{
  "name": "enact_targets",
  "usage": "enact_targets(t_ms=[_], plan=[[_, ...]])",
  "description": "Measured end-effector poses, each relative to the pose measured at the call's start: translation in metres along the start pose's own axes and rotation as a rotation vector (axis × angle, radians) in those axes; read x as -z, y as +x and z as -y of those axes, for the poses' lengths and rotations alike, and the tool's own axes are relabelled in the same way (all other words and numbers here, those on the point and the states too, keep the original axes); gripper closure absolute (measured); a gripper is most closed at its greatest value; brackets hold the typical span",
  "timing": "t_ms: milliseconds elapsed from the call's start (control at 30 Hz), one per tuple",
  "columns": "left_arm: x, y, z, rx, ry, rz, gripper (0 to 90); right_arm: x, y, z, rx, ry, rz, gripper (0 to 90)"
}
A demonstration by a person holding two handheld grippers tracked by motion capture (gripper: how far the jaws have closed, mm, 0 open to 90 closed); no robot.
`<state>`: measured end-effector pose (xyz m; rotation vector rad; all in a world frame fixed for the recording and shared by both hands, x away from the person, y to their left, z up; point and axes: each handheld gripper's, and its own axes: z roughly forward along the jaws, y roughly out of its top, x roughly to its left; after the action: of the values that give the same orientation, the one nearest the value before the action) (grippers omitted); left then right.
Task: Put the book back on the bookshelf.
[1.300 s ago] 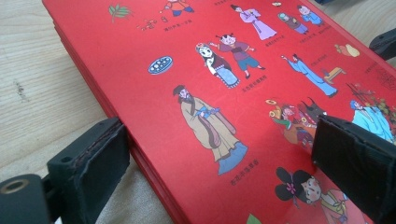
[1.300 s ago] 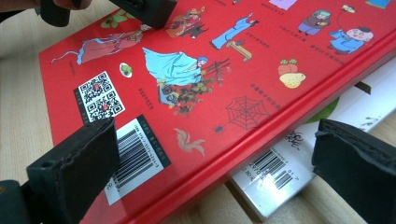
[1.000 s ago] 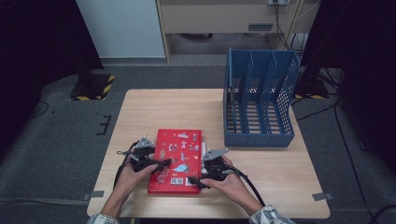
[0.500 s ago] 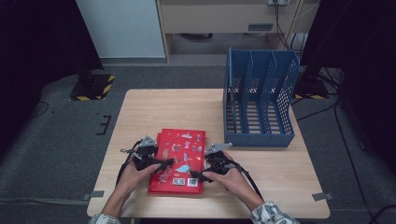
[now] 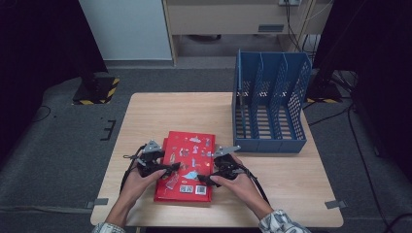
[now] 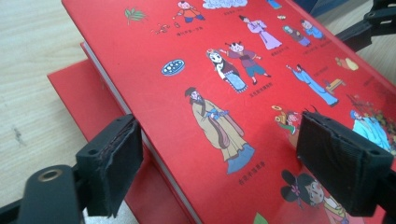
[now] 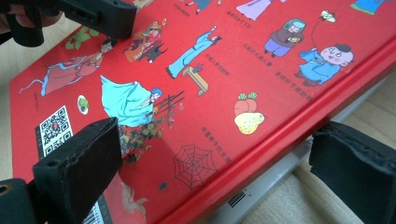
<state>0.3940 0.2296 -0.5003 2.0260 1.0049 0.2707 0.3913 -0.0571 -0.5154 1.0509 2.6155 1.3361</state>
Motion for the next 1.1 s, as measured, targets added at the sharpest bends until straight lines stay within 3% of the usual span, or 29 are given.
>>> enact_targets(t_ms=[267, 433, 567, 733, 900, 1100], plan=[[0.004, 0.001, -0.003, 0.000, 0.014, -0.001, 16.7, 0.003, 0.004, -0.007, 0.041, -0.012, 0.040, 8.3], [0.012, 0.002, -0.008, -0.008, -0.020, -0.017, 24.3, 0.008, 0.005, -0.014, 0.048, -0.024, 0.052, 14.3], [0.013, 0.006, -0.009, 0.017, -0.025, -0.008, 25.1, 0.011, 0.006, -0.023, 0.057, -0.032, 0.055, 16.7], [0.018, 0.007, -0.014, -0.011, -0.030, -0.035, 27.2, 0.010, 0.005, -0.034, 0.069, -0.016, 0.083, 19.5], [0.020, 0.012, -0.018, 0.004, -0.039, -0.035, 29.6, 0.013, 0.004, -0.047, 0.077, 0.011, 0.102, 22.8], [0.027, 0.013, -0.029, -0.005, -0.046, -0.059, 32.5, 0.017, 0.004, -0.062, 0.102, -0.010, 0.121, 27.5]])
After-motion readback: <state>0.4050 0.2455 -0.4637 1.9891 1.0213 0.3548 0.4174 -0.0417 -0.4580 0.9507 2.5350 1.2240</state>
